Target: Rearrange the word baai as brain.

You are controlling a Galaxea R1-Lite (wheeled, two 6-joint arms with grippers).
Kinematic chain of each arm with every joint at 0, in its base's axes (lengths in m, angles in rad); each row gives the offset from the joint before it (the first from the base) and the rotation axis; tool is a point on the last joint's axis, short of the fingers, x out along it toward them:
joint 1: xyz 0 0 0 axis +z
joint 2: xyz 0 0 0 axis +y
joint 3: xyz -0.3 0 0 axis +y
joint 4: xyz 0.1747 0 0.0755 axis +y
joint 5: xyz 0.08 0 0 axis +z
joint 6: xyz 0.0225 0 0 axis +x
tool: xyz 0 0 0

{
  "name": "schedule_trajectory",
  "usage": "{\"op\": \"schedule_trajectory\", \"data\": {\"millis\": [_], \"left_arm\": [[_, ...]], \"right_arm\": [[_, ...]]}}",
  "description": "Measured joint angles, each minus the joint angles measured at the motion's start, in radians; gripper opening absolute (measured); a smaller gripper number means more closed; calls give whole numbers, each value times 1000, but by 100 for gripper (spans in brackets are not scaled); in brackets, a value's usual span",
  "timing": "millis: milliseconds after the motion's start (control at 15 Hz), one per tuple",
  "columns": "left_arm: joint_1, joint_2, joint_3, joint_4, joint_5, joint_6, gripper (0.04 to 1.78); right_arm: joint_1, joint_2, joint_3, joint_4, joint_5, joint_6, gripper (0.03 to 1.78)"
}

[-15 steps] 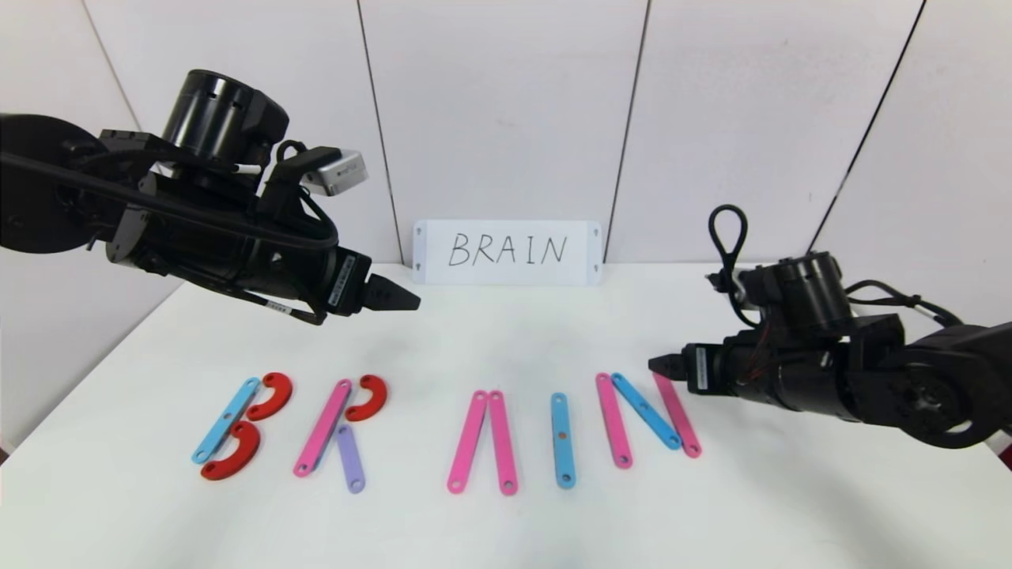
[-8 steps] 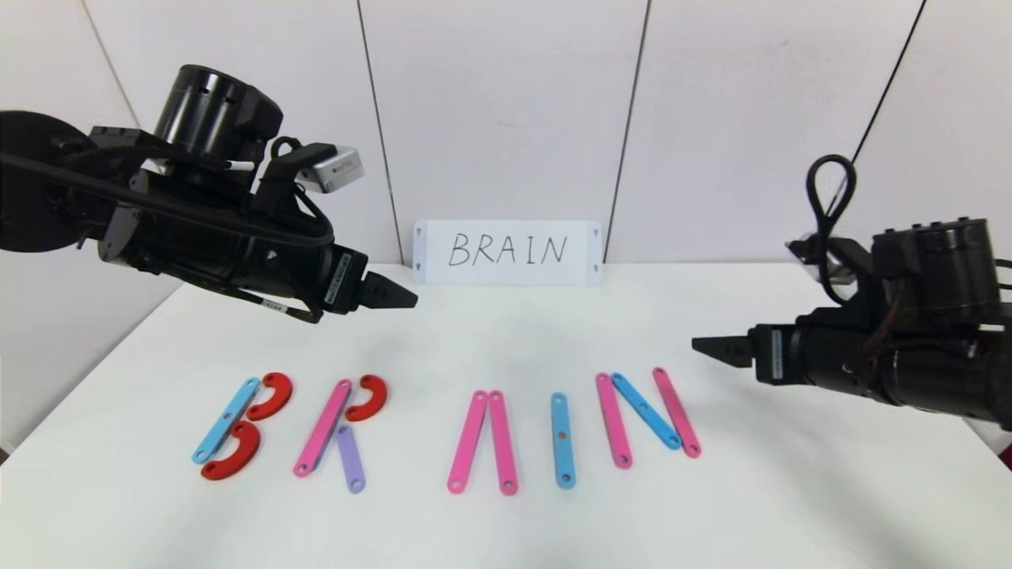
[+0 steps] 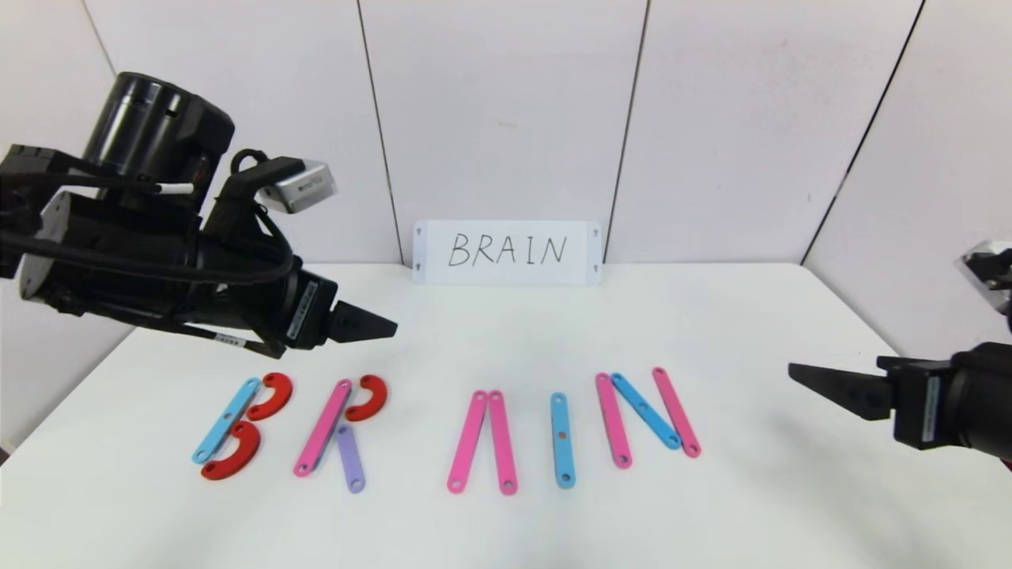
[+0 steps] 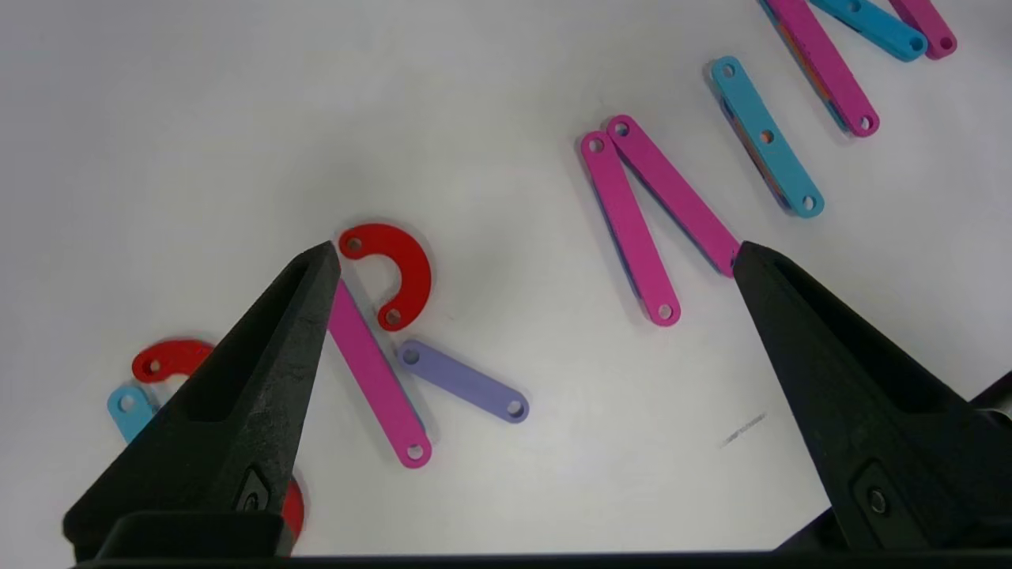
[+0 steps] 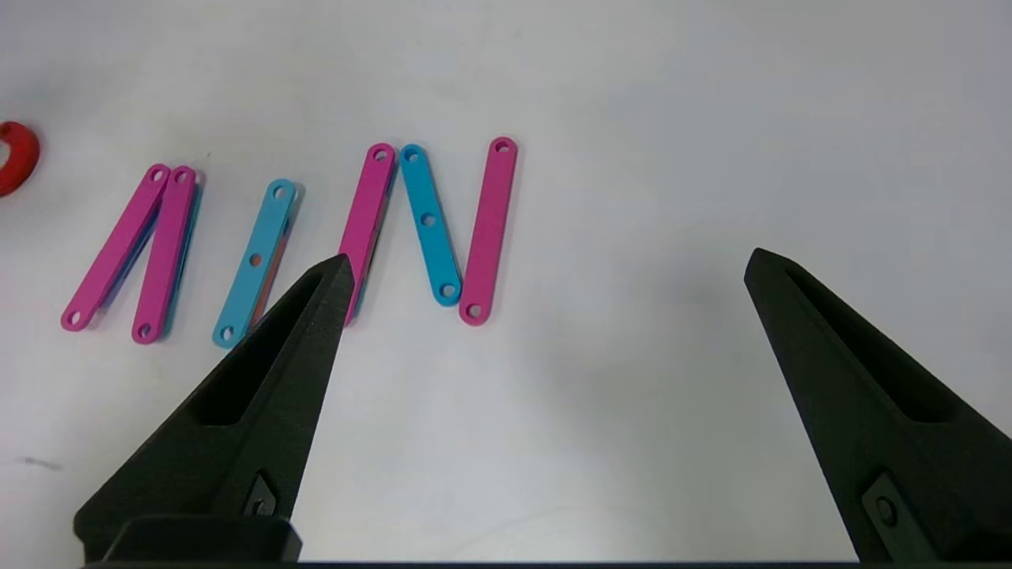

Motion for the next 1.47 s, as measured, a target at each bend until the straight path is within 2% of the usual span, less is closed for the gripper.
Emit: {"op": "schedule_trajectory", "data": {"millis": [200, 467, 600, 800, 933, 1267, 1467], "left_arm": [[-2, -122, 107, -18, 10, 0, 174], [-4, -340, 277, -90, 70, -4, 174], [-4, -469, 378, -117, 79, -10, 174], [-3, -659, 502, -130, 89, -29, 174], [-2, -767, 545, -133, 126, -62, 174], [7, -942, 599, -126, 330, -112, 174], [46, -1000, 614, -116, 424, -112, 174]], "right_arm": [[0, -153, 9, 93, -6, -7, 173], [-3, -349, 33, 131, -11, -8, 173], [-6, -442, 50, 170, -49, -9, 173], [-17, -570, 67, 194, -141, -14, 173], [-79, -643, 73, 210, -175, -20, 173], [-268, -758, 73, 227, -175, -23, 173], [-300, -819, 95, 228, -137, -46, 173]]}}
